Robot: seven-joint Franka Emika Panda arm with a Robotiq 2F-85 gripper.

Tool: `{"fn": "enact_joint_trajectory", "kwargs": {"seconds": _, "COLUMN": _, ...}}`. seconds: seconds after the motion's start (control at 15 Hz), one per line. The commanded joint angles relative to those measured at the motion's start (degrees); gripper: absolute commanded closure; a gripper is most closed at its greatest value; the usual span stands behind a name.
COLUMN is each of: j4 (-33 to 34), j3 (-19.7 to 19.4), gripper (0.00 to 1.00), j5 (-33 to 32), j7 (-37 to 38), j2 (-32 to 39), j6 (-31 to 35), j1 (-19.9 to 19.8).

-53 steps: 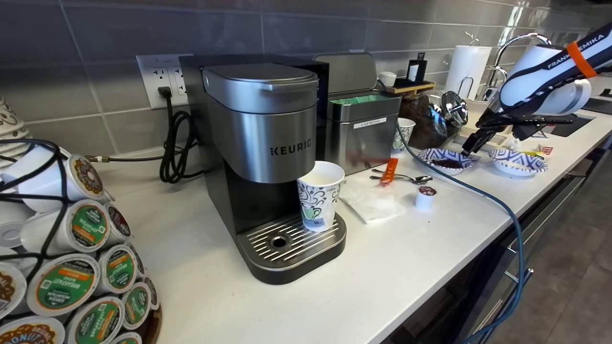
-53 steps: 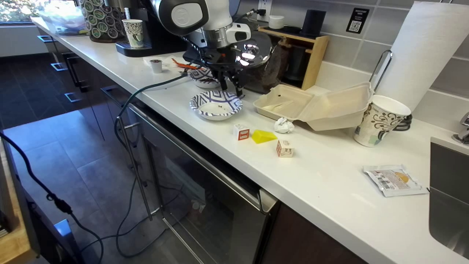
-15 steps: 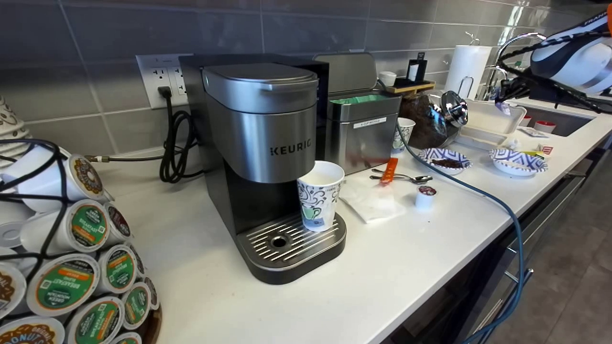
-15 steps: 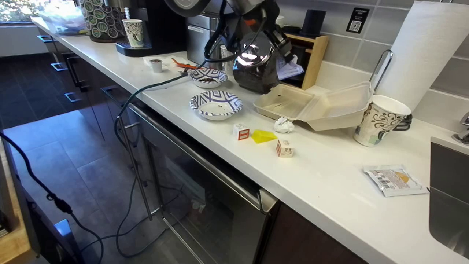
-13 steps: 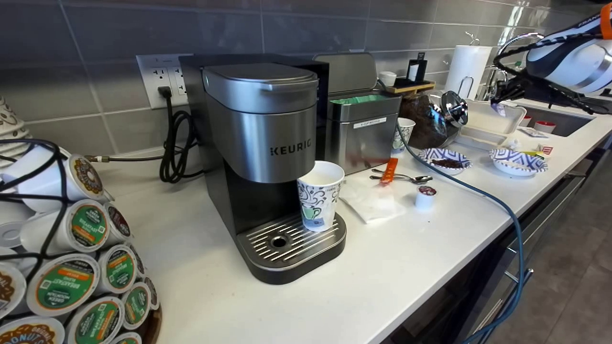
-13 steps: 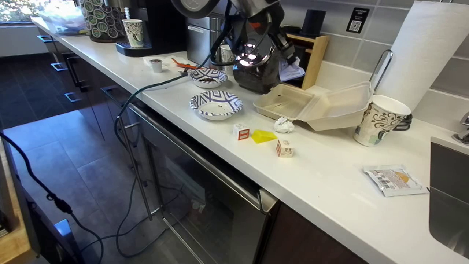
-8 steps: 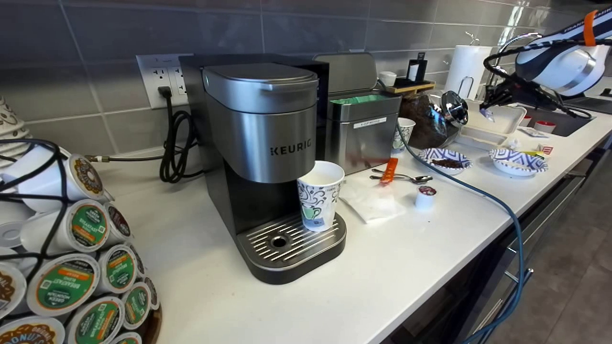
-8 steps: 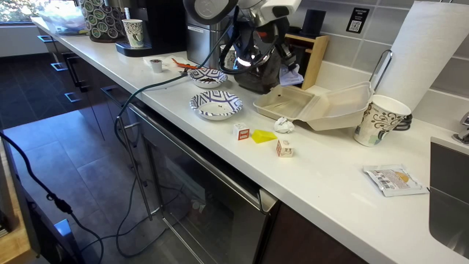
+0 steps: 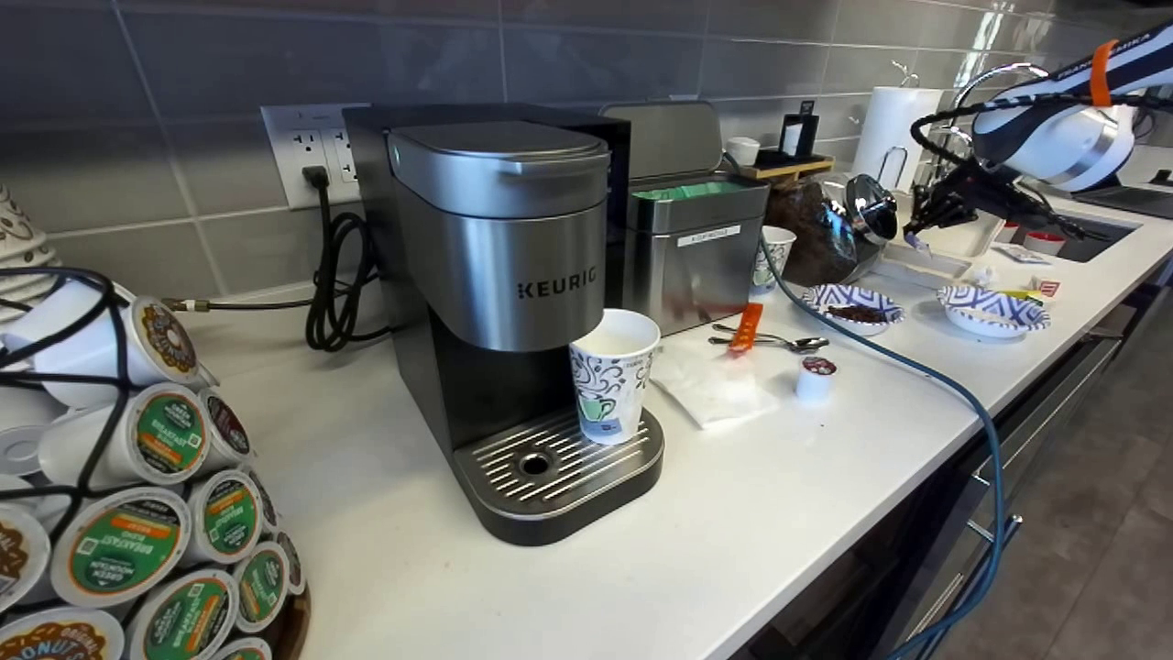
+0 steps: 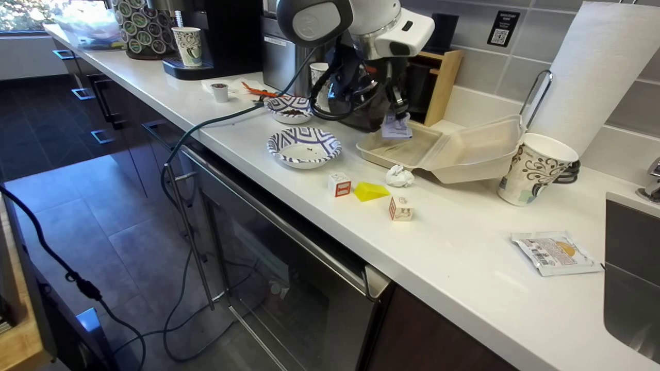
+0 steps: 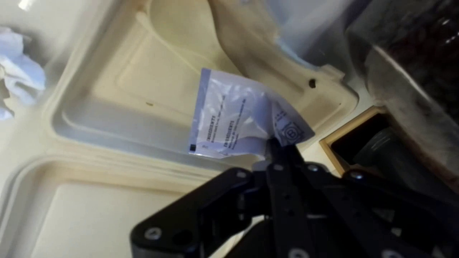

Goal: Put the purple packet in the pack, and then pour the bowl's contents into the empty one

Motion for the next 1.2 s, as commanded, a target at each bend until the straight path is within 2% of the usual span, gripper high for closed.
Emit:
{"fn": "enact_joint_trajectory", "kwargs": {"seconds": 0.0, "j4": 4.2, "j3": -3.8, "gripper": 0.71, "j5": -0.7, "j7": 5.2, "j2": 3.1, "j6": -4.6, "j1": 2.6}}
{"fn": "enact_joint_trajectory", "kwargs": {"seconds": 0.27, "j4": 3.0, "j3": -5.2, "gripper": 0.41, "j5": 0.4, "j7": 7.7, "j2": 1.9, "j6": -5.2, "j1": 3.4}}
{"fn": "enact_joint_trajectory", "kwargs": {"seconds": 0.47, "j4": -2.6, "j3": -5.5, "gripper": 0.19, "j5": 0.1, "j7": 8.6, "j2": -2.4, "j6": -1.8, "j1": 4.0}}
{"fn": "enact_joint_trajectory", "kwargs": {"seconds": 0.6, "j4": -9.1, "j3": -4.7, "gripper": 0.04, "j5": 0.4, "j7": 6.3, "j2": -7.3, "j6": 0.9, "j1": 3.7}}
{"fn": "enact_joint_trajectory", "kwargs": {"seconds": 0.67, "j4": -12.0, "j3": -4.2, "gripper": 0.01, "j5": 0.5, "j7": 4.3, "j2": -9.9, "j6": 1.5, "j1": 3.6}}
{"fn": "enact_joint_trajectory", "kwargs": {"seconds": 0.93, "j4": -21.6, "j3": -2.3, "gripper": 0.00, "j5": 1.1, "j7": -4.6, "j2": -17.8, "j6": 4.0, "j1": 3.2}}
{"fn": "enact_joint_trajectory", "kwargs": {"seconds": 1.13, "j4": -30.1, "j3": 0.0, "gripper": 0.00, "j5": 3.0, "j7": -10.2, "j2": -23.9, "j6": 11.2, "j1": 2.9}}
